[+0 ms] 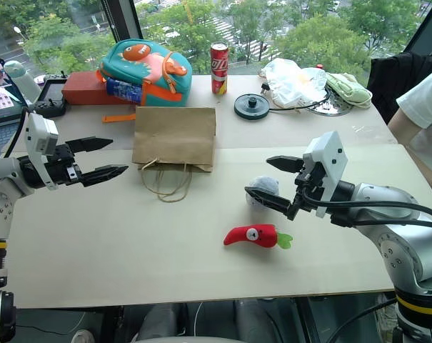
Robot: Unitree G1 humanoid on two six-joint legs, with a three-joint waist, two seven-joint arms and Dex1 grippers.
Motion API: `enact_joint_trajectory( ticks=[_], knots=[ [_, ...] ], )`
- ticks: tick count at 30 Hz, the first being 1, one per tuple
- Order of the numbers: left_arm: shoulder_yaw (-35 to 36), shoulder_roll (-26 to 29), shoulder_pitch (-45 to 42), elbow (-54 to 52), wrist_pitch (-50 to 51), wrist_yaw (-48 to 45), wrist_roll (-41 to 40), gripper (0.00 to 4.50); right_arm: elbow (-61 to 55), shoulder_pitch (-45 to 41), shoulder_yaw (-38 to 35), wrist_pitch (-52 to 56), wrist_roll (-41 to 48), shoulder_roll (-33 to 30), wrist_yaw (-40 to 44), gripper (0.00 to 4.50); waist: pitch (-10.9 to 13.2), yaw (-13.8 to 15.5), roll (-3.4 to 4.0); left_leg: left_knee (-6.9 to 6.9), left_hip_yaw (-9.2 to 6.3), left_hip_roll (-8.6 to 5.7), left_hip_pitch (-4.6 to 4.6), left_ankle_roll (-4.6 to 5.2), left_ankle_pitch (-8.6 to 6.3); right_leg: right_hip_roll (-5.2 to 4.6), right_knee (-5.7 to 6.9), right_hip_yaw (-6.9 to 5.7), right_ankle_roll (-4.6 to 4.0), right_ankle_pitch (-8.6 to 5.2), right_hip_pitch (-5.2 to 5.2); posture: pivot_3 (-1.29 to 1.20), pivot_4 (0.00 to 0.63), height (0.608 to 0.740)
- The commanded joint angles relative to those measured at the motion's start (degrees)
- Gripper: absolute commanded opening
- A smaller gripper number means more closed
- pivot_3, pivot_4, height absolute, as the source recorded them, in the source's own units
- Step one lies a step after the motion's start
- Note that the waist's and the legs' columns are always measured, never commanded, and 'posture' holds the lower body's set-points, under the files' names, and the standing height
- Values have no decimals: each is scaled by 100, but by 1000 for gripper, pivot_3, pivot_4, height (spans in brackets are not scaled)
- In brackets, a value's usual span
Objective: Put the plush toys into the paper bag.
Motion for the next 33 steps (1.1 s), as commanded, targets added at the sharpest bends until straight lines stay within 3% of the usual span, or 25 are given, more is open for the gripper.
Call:
enact_joint_trajectory(
  ticks=[1,6,11,16,20,24,33],
  knots=[
    [136,89,-49,-101,12,-25,-85,4500,-136,-32,-85,-117,17,29,-27,4424,0,1,0,0,0,0,0,0,0,0,0,0,0,0,0,0,150,722],
    [-342,102,-235,675,-1055,-337,650,4500,-217,-19,-100,-50,75,52,-90,4424,0,5,0,0,0,0,1,0,0,0,0,0,0,0,0,0,150,722],
    [-1146,-76,-1047,2468,-3508,-265,2034,4500,-326,-18,-105,21,131,68,-199,4424,0,85,0,2,0,-1,-1,0,0,0,-2,-2,-1,1,0,0,150,722],
    [-1687,-244,-1855,4068,-5521,80,2970,4500,-483,53,-158,101,213,103,-352,4424,0,144,0,3,0,-4,-14,6,-3,-3,-9,-3,-2,1,-3,0,150,722],
    [-2245,-446,-2498,5119,-7011,1271,4131,4500,-659,158,-190,163,307,135,-561,4424,0,157,0,19,-7,-2,-37,20,-12,-4,-12,-14,0,0,-12,0,150,722],
    [-2532,-824,-2828,5747,-7608,2091,4615,4500,-786,246,-223,209,394,162,-779,4424,0,175,0,38,-27,-3,-52,24,-14,-8,-11,-32,1,1,-9,0,150,722],
    [-2826,-1080,-3112,6266,-8052,2710,5050,4500,-896,304,-234,234,485,182,-1033,4424,-1,157,0,48,-65,-7,-66,24,-14,-4,-3,-54,1,1,-7,0,150,722]
  ],
)
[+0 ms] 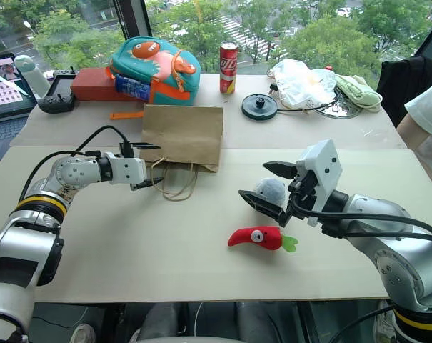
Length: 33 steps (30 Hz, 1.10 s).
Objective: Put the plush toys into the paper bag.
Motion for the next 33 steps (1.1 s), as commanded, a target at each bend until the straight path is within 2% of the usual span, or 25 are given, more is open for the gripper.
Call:
enact_joint_trajectory(
  ticks=[1,4,13,14,24,29,33],
  knots=[
    [-6,19,-199,81,-216,179,51,4500,-211,-36,-183,-35,110,3,-100,4424,0,6,1,0,-2,-2,-1,0,0,-1,0,-1,0,0,0,0,150,722],
    [22,8,-223,136,-246,120,-1,3726,-212,-31,-166,-56,110,3,-142,4500,-1,6,1,3,-5,-3,-2,0,0,-1,-1,-2,0,0,4,0,150,722],
    [41,-2,-220,149,-288,82,-20,250,-162,-54,-80,-119,41,37,-142,4500,-1,7,1,6,-15,-4,-5,0,0,-1,0,-8,0,0,5,0,150,722],
    [39,-3,-219,146,-294,86,-16,64,-163,-55,-79,-117,41,42,-140,4500,-1,7,1,6,-15,-4,-5,0,0,-1,0,-9,0,0,5,0,150,722],
    [169,-52,-170,118,-228,8,-201,64,-100,-101,-40,-157,-30,70,-126,4500,-1,5,1,8,-19,-4,-6,0,1,0,1,-11,0,0,7,0,150,722],
    [450,-56,-69,-95,-147,-600,-800,64,-65,-139,-10,-172,-83,102,-129,4500,-1,5,2,8,-20,-4,-5,0,1,0,2,-12,0,0,7,0,150,722],
    [729,-23,144,-718,159,-1344,-1564,64,-51,-139,29,-180,-127,172,-149,4500,-2,2,4,9,-21,-4,-6,0,1,0,3,-13,0,0,8,0,150,722]
  ],
)
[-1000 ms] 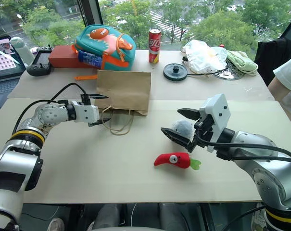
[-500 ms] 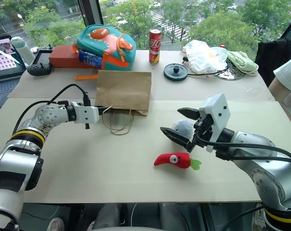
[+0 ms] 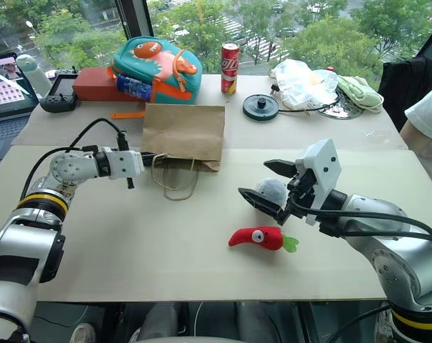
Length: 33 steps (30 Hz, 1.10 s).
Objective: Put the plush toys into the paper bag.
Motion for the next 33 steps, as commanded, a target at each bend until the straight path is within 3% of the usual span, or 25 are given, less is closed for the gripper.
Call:
enact_joint_trajectory(
  ticks=[1,6,12,20,25,28,33],
  knots=[
    [344,76,179,-777,339,-609,-848,64,-71,-111,-17,-174,-48,77,-28,4500,-1,-5,2,0,0,0,0,0,0,0,0,0,0,0,0,0,150,722],
    [622,108,623,-2050,1257,-926,-1549,64,12,-165,125,-218,-207,225,-19,4500,-2,-19,4,4,-5,0,0,0,1,1,4,0,0,0,3,0,150,722],
    [803,227,979,-3008,2043,-911,-1766,64,117,-306,274,-266,-319,376,40,4500,-5,-19,9,10,-10,0,1,-2,2,4,6,0,0,0,7,0,150,722],
    [760,333,1181,-2994,2122,-938,-1611,64,219,-411,364,-305,-385,419,98,4500,-7,-17,12,10,-10,0,2,-2,2,4,5,0,0,0,8,0,150,722],
    [563,425,1202,-2543,1615,-1028,-1270,64,217,-405,358,-302,-411,422,101,4500,-7,-15,12,10,-11,0,1,-2,2,5,5,-1,0,0,7,0,150,722],
    [373,502,1026,-2026,1068,-953,-872,691,206,-390,355,-304,-416,432,100,4500,-7,-9,12,10,-11,0,0,-2,2,5,4,0,0,0,7,0,150,722],
    [65,529,572,-1070,258,-431,-126,2453,161,-350,345,-295,-421,450,81,4500,-7,6,12,10,-11,-1,-1,-2,2,4,3,-1,0,0,7,0,150,722]
  ],
)
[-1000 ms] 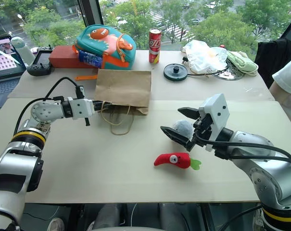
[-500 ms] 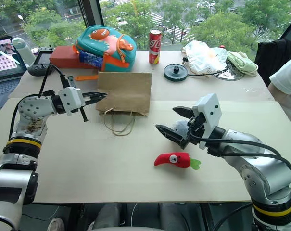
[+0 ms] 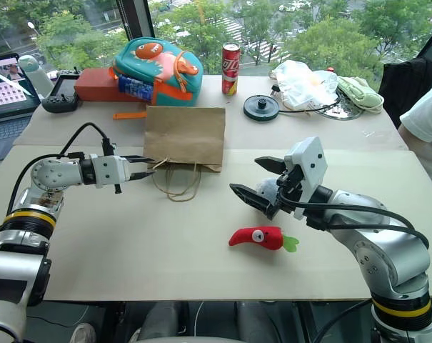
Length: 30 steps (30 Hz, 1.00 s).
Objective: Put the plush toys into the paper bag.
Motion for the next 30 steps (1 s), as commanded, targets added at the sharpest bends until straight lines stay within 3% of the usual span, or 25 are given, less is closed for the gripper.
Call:
enact_joint_trajectory(
  ticks=[1,5,7,11,14,17,20,23,30],
  knots=[
    [-199,85,-443,501,-648,588,620,2793,-180,-3,-110,-139,-28,15,-30,4500,0,8,0,0,0,0,-1,0,0,0,-1,0,0,0,0,0,150,722],
    [-439,-37,-717,984,-964,1247,1164,4108,-280,65,-167,-107,-22,9,-128,4500,0,35,0,0,0,-2,-1,0,0,-1,-1,1,0,0,0,0,150,722],
    [-598,-63,-810,1148,-1149,1493,1435,4108,-360,127,-231,-75,6,-5,-201,4500,0,43,1,-1,0,-2,-2,0,0,0,-1,1,0,0,-2,0,150,722],
    [-400,-179,-1020,1429,-1210,1335,1045,4108,-496,246,-301,-37,49,-38,-303,4500,0,53,0,-2,-1,-2,-5,0,0,0,0,1,0,0,-4,0,150,722],
    [-24,-318,-1165,1523,-939,819,393,4108,-533,283,-325,-20,67,-45,-349,4500,0,65,0,-1,-1,-2,-5,0,0,0,1,-1,0,0,-3,0,150,722],
    [761,-574,-1357,1408,155,-209,-846,4108,-540,295,-317,-30,65,-43,-370,4500,-1,65,1,0,-2,-2,-5,0,0,-1,2,-2,0,0,-2,0,150,722],
    [1148,-522,-1434,1317,799,-773,-1336,4108,-515,274,-285,-52,51,-32,-371,4500,-1,35,1,0,-3,-2,-6,0,0,1,1,-2,0,0,-2,0,150,722],
    [1246,-354,-1417,1360,1028,-955,-1319,4108,-483,250,-251,-78,34,-25,-348,4500,-2,-23,3,-1,-8,-2,-3,0,0,4,2,-1,0,0,-1,0,150,722],
    [716,-107,-1281,1631,172,-550,-356,4108,-482,222,-261,-74,37,-41,-328,4500,-2,-17,3,0,-11,-2,-4,0,0,4,1,-2,0,0,2,0,150,722]
  ],
)
